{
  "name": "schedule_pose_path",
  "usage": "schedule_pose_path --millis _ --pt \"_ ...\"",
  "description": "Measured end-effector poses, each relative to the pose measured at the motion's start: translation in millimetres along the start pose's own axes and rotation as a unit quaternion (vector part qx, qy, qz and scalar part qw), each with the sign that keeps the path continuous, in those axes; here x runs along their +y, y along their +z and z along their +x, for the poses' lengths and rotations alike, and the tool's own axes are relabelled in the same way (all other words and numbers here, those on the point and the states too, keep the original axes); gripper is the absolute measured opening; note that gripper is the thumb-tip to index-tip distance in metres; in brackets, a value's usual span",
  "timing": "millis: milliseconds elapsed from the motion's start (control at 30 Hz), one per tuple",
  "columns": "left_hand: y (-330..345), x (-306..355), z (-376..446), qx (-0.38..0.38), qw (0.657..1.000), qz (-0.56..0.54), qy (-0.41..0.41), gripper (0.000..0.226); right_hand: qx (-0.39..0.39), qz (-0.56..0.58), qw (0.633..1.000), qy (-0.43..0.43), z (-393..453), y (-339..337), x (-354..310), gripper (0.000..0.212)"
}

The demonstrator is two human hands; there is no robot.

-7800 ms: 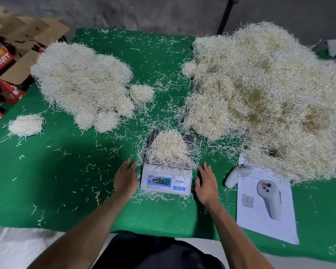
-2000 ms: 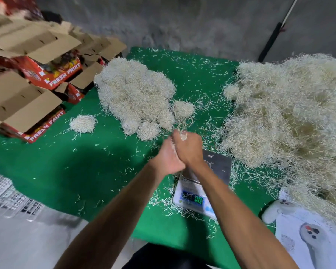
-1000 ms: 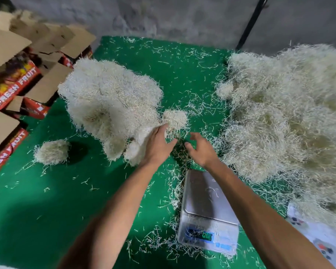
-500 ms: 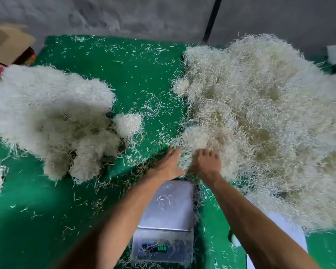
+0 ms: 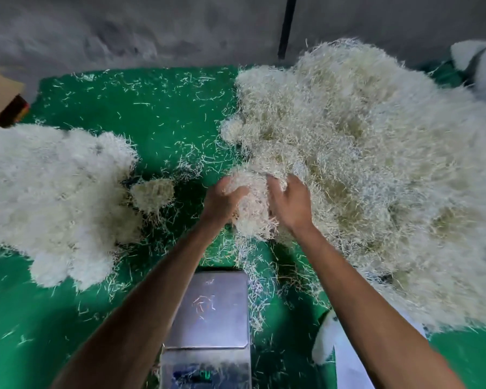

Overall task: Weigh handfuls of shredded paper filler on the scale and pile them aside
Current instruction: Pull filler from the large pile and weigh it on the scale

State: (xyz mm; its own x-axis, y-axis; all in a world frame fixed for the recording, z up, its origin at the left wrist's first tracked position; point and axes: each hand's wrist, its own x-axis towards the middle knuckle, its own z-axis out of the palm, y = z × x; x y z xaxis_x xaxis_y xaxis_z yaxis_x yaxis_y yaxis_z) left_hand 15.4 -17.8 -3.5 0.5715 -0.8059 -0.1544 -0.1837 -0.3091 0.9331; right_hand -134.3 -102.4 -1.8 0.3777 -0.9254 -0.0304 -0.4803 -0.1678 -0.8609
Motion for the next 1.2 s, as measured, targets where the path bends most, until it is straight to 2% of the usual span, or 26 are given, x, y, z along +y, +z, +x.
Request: schedule_pose_path --millis 67,133,200,267,367,467,500,567,667,733,800,867,933,1000,1100,1200 --pt "-18.2 21.5 0.2 0.03 0.999 0.001 0.028 0.062 0.043 -0.023 0.998 -0.027 -4.9 -9.7 -12.9 0.052" --pt "-37.1 38.8 -2.7 0.068 0.998 0.0 0.015 0.074 0.067 -0.021 0.997 -0.036 -15.8 -14.4 -28.6 0.055" --pt "-56.4 57.1 -7.5 0.088 0.995 -0.036 -0.014 0.077 0.101 0.006 0.995 -0.018 -24.8 -18.3 -40.1 0.049" --pt "-76.8 76.9 -11.8 0.101 0.986 -0.114 -0.062 0.07 0.129 -0.012 0.991 0.017 -30.2 -26.0 -47.0 0.043" --pt "-103.7 103.6 -26.7 0.081 0.956 -0.252 -0.129 0.057 0.121 -0.048 0.99 0.062 -45.1 -37.4 -59.8 0.053" --pt "-118.3 122.7 -44.4 0.038 0.934 -0.327 -0.137 0.057 0.125 -0.093 0.987 -0.039 -66.4 -32.7 -89.1 0.067" --pt "-120.2 128.1 -48.8 0.036 0.934 -0.332 -0.128 0.055 0.116 -0.087 0.986 -0.088 -73.9 -28.8 -100.8 0.069" --pt "-123.5 139.4 -56.5 0.025 0.932 -0.343 -0.112 0.049 0.05 -0.043 0.984 -0.164 -87.7 -21.3 -126.7 0.066" --pt "-129.5 157.3 -67.8 -0.03 0.929 -0.352 -0.11 0.044 -0.063 0.041 0.982 -0.174 -100.5 -13.5 -159.5 0.07" --pt "-134.0 164.9 -76.9 -0.075 0.938 -0.323 -0.103 0.044 -0.1 0.076 0.979 -0.16 -105.4 -10.5 -175.1 0.081" --pt "-138.1 164.6 -81.9 -0.057 0.96 -0.255 -0.101 0.052 -0.085 0.09 0.98 -0.158 -107.8 -9.7 -187.5 0.077" --pt "-143.2 159.8 -86.1 -0.022 0.976 -0.189 -0.106 0.052 -0.04 0.094 0.981 -0.166 -107.9 -9.2 -194.0 0.064" --pt "-150.9 152.3 -90.6 -0.005 0.971 -0.207 -0.116 0.03 -0.005 0.104 0.981 -0.166 -110.0 -9.3 -200.8 0.053" --pt "-157.3 139.9 -94.0 0.005 0.956 -0.277 -0.095 0.018 0.03 0.114 0.979 -0.168 -113.5 -10.1 -204.9 0.052" --pt "-162.6 121.7 -104.3 0.024 0.947 -0.318 -0.033 0.026 0.048 0.161 0.969 -0.183 -114.4 -11.1 -210.8 0.051" --pt "-156.0 108.5 -113.4 -0.078 0.945 -0.319 0.001 0.053 0.011 0.18 0.972 -0.151 -107.3 -10.0 -222.0 0.05"
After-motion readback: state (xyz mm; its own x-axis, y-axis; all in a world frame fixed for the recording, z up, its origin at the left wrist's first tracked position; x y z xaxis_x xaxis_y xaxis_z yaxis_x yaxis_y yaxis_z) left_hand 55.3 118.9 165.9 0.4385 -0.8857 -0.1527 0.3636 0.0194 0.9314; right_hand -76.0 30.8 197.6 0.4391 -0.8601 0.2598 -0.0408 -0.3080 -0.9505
